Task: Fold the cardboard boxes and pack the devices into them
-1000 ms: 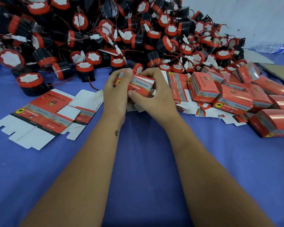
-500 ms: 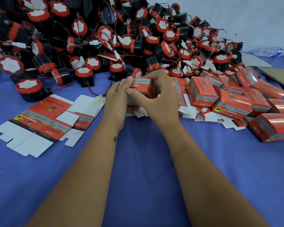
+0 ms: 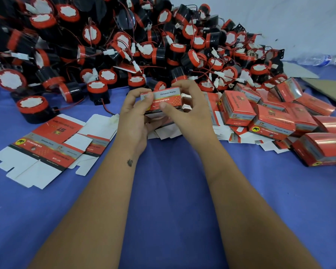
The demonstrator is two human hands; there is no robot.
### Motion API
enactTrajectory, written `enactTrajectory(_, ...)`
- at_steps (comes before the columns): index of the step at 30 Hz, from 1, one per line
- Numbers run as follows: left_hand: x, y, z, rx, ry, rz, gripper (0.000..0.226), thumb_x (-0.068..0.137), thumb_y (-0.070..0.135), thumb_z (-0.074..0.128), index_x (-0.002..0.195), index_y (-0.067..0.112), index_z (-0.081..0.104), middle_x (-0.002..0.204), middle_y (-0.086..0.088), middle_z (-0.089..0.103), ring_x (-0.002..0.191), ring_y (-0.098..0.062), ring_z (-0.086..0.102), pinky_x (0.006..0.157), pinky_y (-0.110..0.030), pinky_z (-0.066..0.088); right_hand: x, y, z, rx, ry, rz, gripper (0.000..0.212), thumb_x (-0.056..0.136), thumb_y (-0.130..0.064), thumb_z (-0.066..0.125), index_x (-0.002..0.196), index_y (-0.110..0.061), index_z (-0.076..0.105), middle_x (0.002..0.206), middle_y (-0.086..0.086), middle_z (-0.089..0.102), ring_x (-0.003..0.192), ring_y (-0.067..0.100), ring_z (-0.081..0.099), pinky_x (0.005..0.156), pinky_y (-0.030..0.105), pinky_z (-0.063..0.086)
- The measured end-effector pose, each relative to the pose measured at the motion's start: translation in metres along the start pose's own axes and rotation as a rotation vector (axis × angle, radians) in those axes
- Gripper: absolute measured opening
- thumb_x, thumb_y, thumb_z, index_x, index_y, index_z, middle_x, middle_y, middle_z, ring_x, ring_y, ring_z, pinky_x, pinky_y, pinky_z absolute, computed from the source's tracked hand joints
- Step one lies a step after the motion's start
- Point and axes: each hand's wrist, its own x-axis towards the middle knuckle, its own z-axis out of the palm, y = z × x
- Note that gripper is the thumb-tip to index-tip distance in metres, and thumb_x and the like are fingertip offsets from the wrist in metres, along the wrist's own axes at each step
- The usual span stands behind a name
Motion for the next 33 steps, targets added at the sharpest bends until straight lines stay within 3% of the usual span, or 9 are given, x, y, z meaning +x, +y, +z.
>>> enactTrajectory(6, 0.0, -0.004, 0.009, 0.064, 0.027, -0.04, 0.016, 0.104, 0.024, 0.049, 0.112, 0.029, 0.062, 0.123, -0.007, 0.067, 0.103, -0.027, 0.07, 0.073, -0.037, 0.061, 0.011, 0.005, -0.033, 0.108, 0.319, 0.15, 0.016, 0.087, -0.018, 0.072, 0.098, -0.025, 0.063, 0.083, -0.018, 0.065, 0.075, -0.004, 0.06, 0.065, 0.018, 0.051)
enactTrajectory(9, 0.001, -0.004, 0.01, 0.149, 0.071, -0.014, 0.019, 0.103, 0.019, 0.048, 0.105, 0.029, 0.064, 0.107, -0.005, 0.072, 0.095, -0.022, 0.071, 0.065, -0.025, 0.058, 0.015, 0.013, -0.05, 0.005, 0.531, 0.176, 0.019, 0.082, -0.022, 0.076, 0.093, -0.027, 0.061, 0.09, -0.003, 0.055, 0.072, 0.003, 0.048, 0.069, 0.025, 0.048)
enactTrajectory(12, -0.001, -0.009, 0.01, 0.335, 0.063, 0.036, 0.02, 0.097, 0.017, 0.053, 0.102, 0.032, 0.066, 0.099, 0.0, 0.074, 0.094, -0.016, 0.07, 0.071, -0.025, 0.057, 0.013, 0.018, -0.048, -0.289, 0.624, 0.021, 0.029, 0.077, -0.019, 0.081, 0.086, -0.019, 0.054, 0.102, 0.004, 0.048, 0.078, 0.001, 0.05, 0.072, 0.013, 0.044)
enactTrajectory(15, -0.003, -0.016, 0.008, 0.572, 0.03, 0.127, 0.019, 0.094, 0.018, 0.058, 0.1, 0.035, 0.064, 0.097, 0.009, 0.07, 0.086, 0.003, 0.064, 0.074, -0.016, 0.05, 0.011, 0.019, -0.046, -0.501, 0.659, -0.128, 0.028, 0.078, -0.011, 0.08, 0.087, -0.005, 0.054, 0.106, 0.005, 0.044, 0.094, 0.025, 0.053, 0.08, 0.032, 0.05)
enactTrajectory(19, -0.007, -0.016, 0.012, 0.73, -0.193, 0.201, 0.029, 0.092, 0.012, 0.064, 0.11, 0.035, 0.064, 0.114, 0.013, 0.066, 0.103, 0.009, 0.058, 0.082, -0.005, 0.045, 0.009, 0.025, -0.048, -1.03, 0.594, -0.152, 0.023, 0.082, -0.016, 0.074, 0.091, -0.001, 0.059, 0.108, 0.016, 0.057, 0.108, 0.036, 0.052, 0.104, 0.048, 0.037)
enactTrajectory(21, -0.009, -0.018, 0.014, 0.861, -0.382, 0.256, 0.043, 0.09, 0.01, 0.067, 0.126, 0.033, 0.063, 0.136, 0.012, 0.059, 0.121, 0.007, 0.049, 0.104, -0.012, 0.037, 0.008, 0.027, -0.046, -1.164, 0.532, -0.056, 0.02, 0.086, -0.019, 0.068, 0.099, -0.006, 0.06, 0.114, 0.013, 0.058, 0.121, 0.036, 0.048, 0.112, 0.047, 0.023)
enactTrajectory(24, -0.01, -0.023, 0.015, 1.187, -0.531, 0.248, 0.058, 0.093, 0.021, 0.063, 0.14, 0.05, 0.044, 0.153, 0.01, 0.044, 0.145, -0.011, 0.027, 0.114, -0.021, 0.02, 0.007, 0.028, -0.043, -1.237, 0.486, -0.023, 0.018, 0.085, -0.011, 0.063, 0.103, -0.012, 0.063, 0.121, 0.008, 0.059, 0.128, 0.033, 0.044, 0.11, 0.047, 0.02)
enactTrajectory(29, -0.004, -0.025, 0.014, 1.302, -0.386, 0.276, 0.046, 0.098, 0.027, 0.053, 0.143, 0.036, 0.05, 0.135, 0.004, 0.061, 0.131, -0.018, 0.049, 0.108, -0.039, 0.039, 0.004, 0.02, -0.027, -1.225, 0.362, -0.37, 0.023, 0.069, 0.0, 0.056, 0.082, -0.013, 0.071, 0.114, 0.005, 0.069, 0.116, 0.028, 0.048, 0.095, 0.041, 0.024)
enactTrajectory(33, -0.004, -0.017, 0.008, 1.351, -0.016, 0.336, 0.03, 0.097, 0.024, 0.051, 0.124, 0.023, 0.065, 0.097, -0.004, 0.073, 0.094, -0.027, 0.063, 0.081, -0.045, 0.05, 0.001, 0.006, -0.002, -0.898, 0.095, -0.497, 0.032, 0.073, 0.0, 0.037, 0.084, 0.003, 0.067, 0.09, 0.019, 0.066, 0.074, 0.033, 0.06, 0.067, 0.031, 0.034)
